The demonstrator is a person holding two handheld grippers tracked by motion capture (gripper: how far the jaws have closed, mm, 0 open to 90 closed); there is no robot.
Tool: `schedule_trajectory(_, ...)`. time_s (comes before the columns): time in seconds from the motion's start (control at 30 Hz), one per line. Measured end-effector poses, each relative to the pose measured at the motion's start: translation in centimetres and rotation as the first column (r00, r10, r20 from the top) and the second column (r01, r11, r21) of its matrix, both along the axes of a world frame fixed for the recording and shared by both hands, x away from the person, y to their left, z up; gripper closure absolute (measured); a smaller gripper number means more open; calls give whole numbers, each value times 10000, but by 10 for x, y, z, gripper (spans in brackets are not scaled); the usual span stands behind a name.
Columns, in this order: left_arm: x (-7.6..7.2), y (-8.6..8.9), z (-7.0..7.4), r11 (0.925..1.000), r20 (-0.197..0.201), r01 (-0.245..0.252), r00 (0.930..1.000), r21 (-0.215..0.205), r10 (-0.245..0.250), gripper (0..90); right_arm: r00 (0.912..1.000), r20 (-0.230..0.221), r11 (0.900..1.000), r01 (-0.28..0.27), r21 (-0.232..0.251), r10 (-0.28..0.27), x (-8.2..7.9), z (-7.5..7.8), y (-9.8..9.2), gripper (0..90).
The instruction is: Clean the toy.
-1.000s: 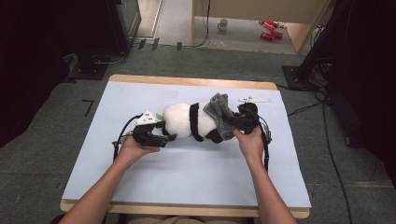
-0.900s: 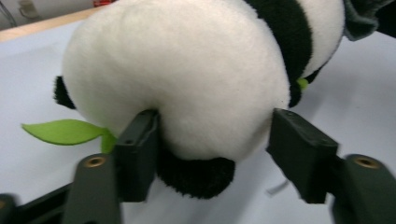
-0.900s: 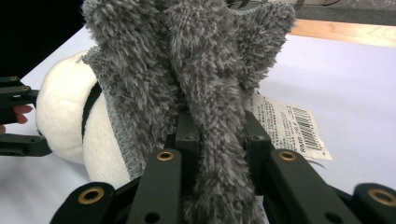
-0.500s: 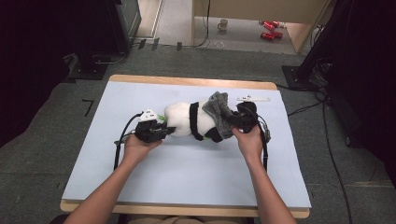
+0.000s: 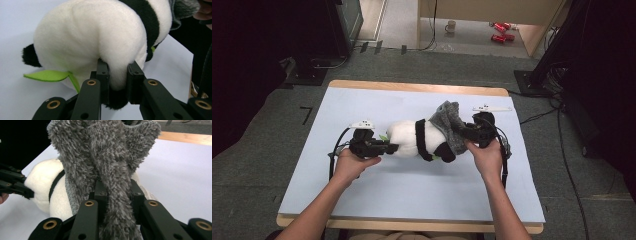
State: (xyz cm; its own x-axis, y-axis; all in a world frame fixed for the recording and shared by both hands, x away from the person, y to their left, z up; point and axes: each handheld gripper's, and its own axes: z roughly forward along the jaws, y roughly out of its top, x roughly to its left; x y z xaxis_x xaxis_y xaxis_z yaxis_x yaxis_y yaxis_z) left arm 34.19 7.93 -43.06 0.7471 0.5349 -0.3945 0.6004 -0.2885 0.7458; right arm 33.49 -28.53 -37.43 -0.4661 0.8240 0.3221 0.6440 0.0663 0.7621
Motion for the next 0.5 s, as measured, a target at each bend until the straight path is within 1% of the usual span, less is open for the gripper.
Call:
schedule_trajectory(0.17, 3, 2, -6, 9988, -138, -476, 9988, -77, 475, 758, 9998, 146, 9998, -167, -75, 168, -5, 7, 8, 751)
schedule_trajectory(0.2, 4, 3, -6, 9984, -238, -552, 9982, -134, 549, 757, 9995, 165, 9997, -252, -57, 253, -7, 10, 10, 751)
schedule_trajectory(0.27, 6, 2, -7, 9974, -276, -708, 9971, -165, 703, 754, 9982, 297, 9986, -524, -64, 526, -15, 18, 16, 751)
schedule_trajectory(0.3, 7, 2, -7, 9973, -268, -724, 9970, -148, 720, 754, 9982, 297, 9986, -524, -64, 526, -15, 18, 16, 751)
schedule_trajectory(0.33, 8, 2, -8, 9968, -291, -790, 9965, -149, 785, 752, 9971, 310, 9975, -700, -53, 702, -19, 21, 20, 751)
schedule_trajectory(0.37, 8, 2, -8, 9968, -291, -790, 9965, -149, 785, 751, 9971, 310, 9975, -700, -53, 702, -19, 21, 20, 751)
schedule_trajectory(0.43, 9, 2, -10, 9966, -230, -815, 9964, -115, 812, 748, 9956, 257, 9959, -899, -105, 902, -22, 21, 25, 751)
schedule_trajectory(0.5, 10, 3, -10, 9960, -201, -882, 9959, -169, 878, 741, 9942, 99, 9940, -1068, -217, 1071, -23, 18, 30, 751)
